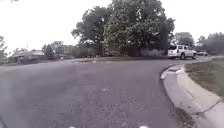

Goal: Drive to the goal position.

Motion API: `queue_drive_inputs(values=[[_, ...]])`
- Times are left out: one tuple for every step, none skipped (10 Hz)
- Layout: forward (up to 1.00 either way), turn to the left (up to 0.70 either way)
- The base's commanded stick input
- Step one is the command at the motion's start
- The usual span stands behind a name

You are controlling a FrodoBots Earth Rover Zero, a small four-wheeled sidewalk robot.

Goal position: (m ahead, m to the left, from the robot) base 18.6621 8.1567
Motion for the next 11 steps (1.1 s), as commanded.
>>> queue_drive_inputs(values=[[0.02, 0.00], [0.03, 0.00], [0.04, 0.00], [0.04, 0.00], [0.04, 0.00], [0.04, 0.00], [0.02, 0.00], [0.05, 0.00], [0.06, 0.00], [0.06, 0.00], [0.07, 0.00]])
